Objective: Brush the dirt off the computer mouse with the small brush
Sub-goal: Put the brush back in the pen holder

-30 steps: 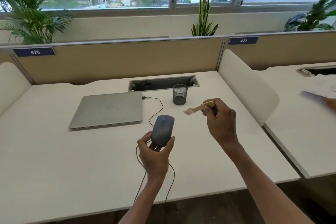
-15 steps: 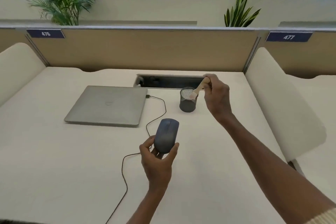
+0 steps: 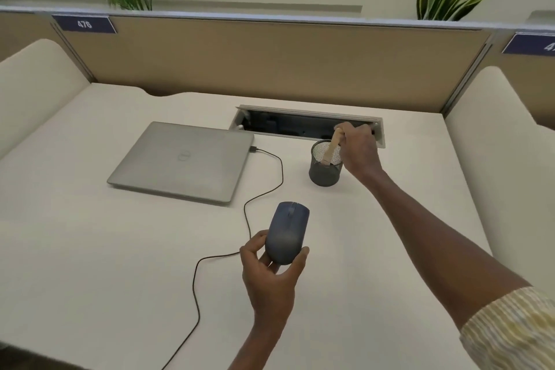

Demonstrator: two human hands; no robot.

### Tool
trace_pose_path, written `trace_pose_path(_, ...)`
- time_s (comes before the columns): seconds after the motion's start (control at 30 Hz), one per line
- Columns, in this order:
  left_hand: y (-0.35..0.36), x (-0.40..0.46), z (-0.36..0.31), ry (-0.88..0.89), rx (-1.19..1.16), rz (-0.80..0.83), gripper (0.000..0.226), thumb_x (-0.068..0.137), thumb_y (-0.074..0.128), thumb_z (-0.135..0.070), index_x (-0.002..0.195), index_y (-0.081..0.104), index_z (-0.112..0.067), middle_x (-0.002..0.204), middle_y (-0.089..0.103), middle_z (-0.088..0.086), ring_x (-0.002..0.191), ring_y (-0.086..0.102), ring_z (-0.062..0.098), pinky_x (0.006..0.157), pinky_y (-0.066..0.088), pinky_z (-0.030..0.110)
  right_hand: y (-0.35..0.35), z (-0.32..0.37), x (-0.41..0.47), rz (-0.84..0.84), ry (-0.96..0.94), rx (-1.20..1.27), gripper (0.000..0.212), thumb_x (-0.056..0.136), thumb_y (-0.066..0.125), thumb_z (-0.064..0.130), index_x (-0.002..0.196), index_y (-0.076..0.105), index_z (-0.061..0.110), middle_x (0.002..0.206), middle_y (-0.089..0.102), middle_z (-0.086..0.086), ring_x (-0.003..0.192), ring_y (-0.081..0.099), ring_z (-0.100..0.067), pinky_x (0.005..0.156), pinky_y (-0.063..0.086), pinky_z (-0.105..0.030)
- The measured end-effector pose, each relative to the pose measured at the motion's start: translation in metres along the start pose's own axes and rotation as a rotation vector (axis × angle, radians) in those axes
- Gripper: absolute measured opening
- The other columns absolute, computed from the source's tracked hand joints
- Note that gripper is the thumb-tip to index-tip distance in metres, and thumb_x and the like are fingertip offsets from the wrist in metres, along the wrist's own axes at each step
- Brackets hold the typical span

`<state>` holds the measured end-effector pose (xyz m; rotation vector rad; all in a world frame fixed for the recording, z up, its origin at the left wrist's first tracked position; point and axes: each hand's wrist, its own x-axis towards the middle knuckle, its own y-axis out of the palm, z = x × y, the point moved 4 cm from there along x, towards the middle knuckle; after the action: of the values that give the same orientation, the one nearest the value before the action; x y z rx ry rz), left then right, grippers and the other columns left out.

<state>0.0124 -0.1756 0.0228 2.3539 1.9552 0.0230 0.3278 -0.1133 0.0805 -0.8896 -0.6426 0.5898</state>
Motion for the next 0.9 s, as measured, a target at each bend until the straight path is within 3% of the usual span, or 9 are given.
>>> trace_pose_path(0.23,-0.002,0.003,0.009,-0.042,0.007,-0.004,0.071,0.061,0.097,-0.004,0.113,0.055,-0.025,0.123,0.066,0.0,0.099,0.075,0.019,0.074,0.059,0.02,0.024,-0.01,0.002,0.084,-0.001,-0.024,0.032,0.099,0.044,0.015,0.126,0.062,0.018,0.108,0.055,-0.022,0.101,0.053,-0.038,0.079,0.049,-0.036)
trace_pose_path(0.4,-0.001,0.004,0.006,-0.063,-0.004,-0.018,0.077,0.048,0.095,-0.034,0.113,0.054,-0.027,0.124,0.065,-0.002,0.099,0.075,0.02,0.075,0.06,0.024,0.033,-0.015,0.001,0.13,0.017,-0.038,0.036,0.1,0.045,0.012,0.133,0.055,0.02,0.114,0.051,-0.022,0.105,0.05,-0.039,0.077,0.042,-0.034)
trace_pose_path(0.57,-0.002,0.003,0.011,-0.063,0.002,-0.007,0.074,0.055,0.097,-0.016,0.114,0.054,-0.026,0.125,0.065,0.001,0.097,0.075,0.019,0.072,0.059,0.021,0.028,-0.014,0.006,0.071,-0.05,-0.077,0.037,0.097,0.05,0.003,0.131,0.06,0.013,0.113,0.063,-0.017,0.108,0.047,-0.037,0.084,0.045,-0.047)
trace_pose_path(0.73,0.0,0.003,0.009,-0.028,0.037,-0.015,0.073,0.056,0.1,-0.017,0.112,0.054,-0.029,0.123,0.065,-0.005,0.096,0.074,0.014,0.071,0.057,0.018,0.022,-0.012,0.009,0.092,-0.038,-0.106,0.052,0.1,0.052,0.009,0.151,0.04,0.011,0.138,0.049,-0.017,0.122,0.041,-0.04,0.096,0.04,-0.05)
trace_pose_path(0.8,0.001,0.004,0.008,-0.018,0.061,-0.023,0.073,0.059,0.1,-0.015,0.112,0.053,-0.031,0.123,0.064,-0.006,0.097,0.073,0.016,0.073,0.058,0.02,0.014,-0.009,0.001,0.019,0.002,-0.061,0.053,0.1,0.055,0.012,0.15,0.039,0.006,0.137,0.049,-0.02,0.122,0.041,-0.04,0.099,0.039,-0.048)
trace_pose_path(0.9,0.002,0.004,0.007,0.013,0.099,-0.029,0.07,0.061,0.098,-0.017,0.11,0.051,-0.037,0.123,0.062,-0.013,0.096,0.071,0.014,0.072,0.057,0.019,-0.005,0.0,-0.031,-0.138,0.035,0.107,0.042,0.098,0.059,0.012,0.138,0.053,0.0,0.128,0.055,-0.02,0.119,0.047,-0.037,0.101,0.04,-0.042)
